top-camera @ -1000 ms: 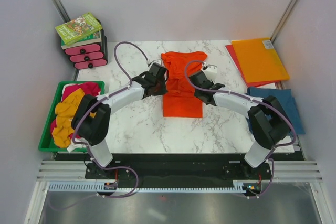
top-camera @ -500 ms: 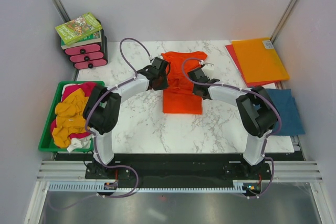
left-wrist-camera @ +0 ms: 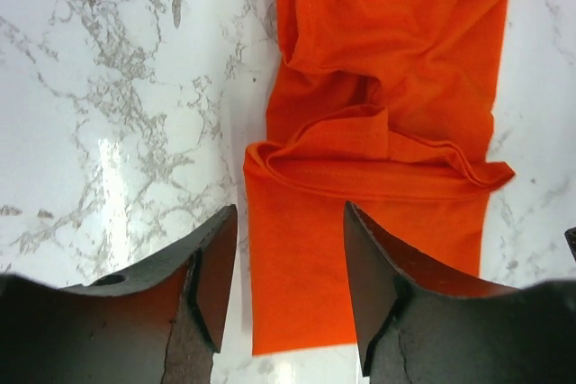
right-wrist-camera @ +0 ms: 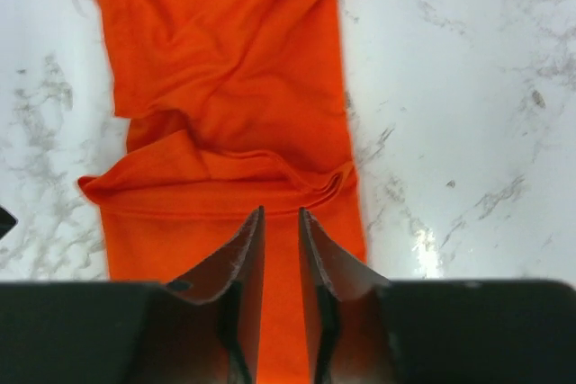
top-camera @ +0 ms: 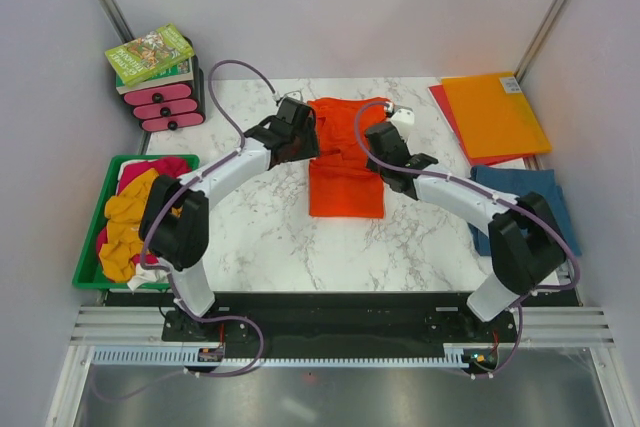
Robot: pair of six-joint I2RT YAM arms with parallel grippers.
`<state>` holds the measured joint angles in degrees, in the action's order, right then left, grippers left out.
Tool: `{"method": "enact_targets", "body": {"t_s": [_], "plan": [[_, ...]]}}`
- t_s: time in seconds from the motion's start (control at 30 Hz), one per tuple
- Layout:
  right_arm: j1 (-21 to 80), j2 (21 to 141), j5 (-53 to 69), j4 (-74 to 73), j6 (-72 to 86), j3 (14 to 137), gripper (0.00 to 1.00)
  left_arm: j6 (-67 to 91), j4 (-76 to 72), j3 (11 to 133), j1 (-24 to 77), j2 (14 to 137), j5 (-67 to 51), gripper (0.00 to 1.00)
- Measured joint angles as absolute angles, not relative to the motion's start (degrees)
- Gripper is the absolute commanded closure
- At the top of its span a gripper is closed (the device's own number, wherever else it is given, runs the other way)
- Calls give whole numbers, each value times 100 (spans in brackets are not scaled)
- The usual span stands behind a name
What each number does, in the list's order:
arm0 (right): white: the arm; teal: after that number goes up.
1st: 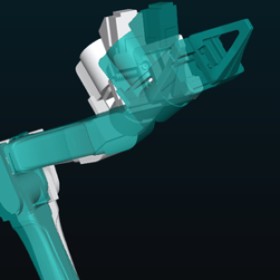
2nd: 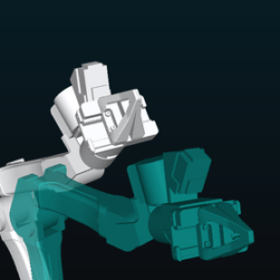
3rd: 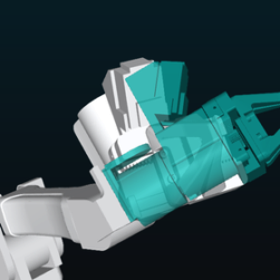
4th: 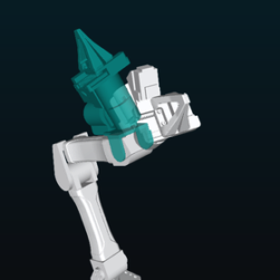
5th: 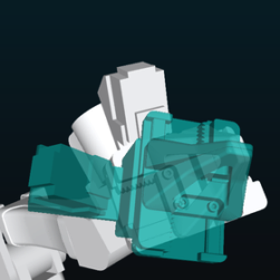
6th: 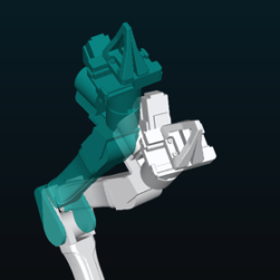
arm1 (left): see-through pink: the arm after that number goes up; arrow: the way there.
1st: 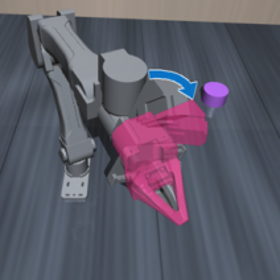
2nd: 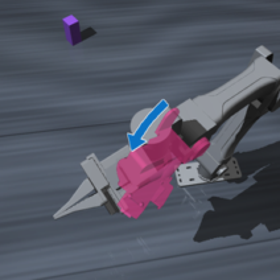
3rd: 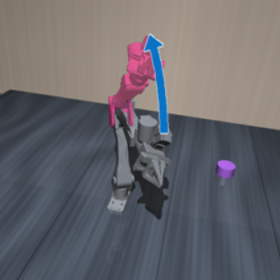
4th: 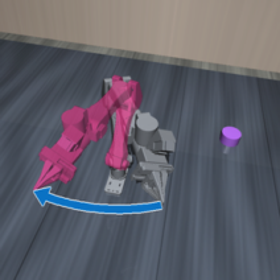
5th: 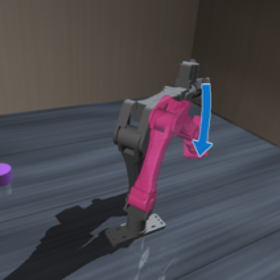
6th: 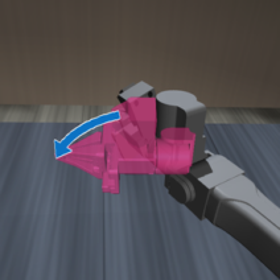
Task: Fold and stack the t-shirts
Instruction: Fold the tshirt
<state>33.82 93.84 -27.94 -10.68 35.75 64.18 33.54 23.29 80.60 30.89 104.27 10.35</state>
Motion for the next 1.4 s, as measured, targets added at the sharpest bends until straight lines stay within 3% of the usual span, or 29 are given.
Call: {"method": "enact_targets", "body": {"t_s": [0.13, 0.23, 0.4, 0.7, 1.4], "plan": [[3579, 9080, -2606, -928, 3710, 6158, 100, 3494, 2191, 7544, 3146, 9841, 904, 81], [3677, 9196, -2416, -939, 3752, 6034, 100, 3618, 2043, 6980, 3256, 9684, 777, 90], [3769, 9603, -2182, -941, 3798, 6031, 100, 3752, 2008, 6259, 3487, 9708, 486, 92], [3780, 10436, -2058, -1007, 3793, 6407, 100, 3793, 1802, 6228, 3625, 9988, 244, 92], [2910, 12219, -2213, -1297, 3557, 8641, 100, 3791, 1743, 6228, 3669, 10186, 132, 90]]}}
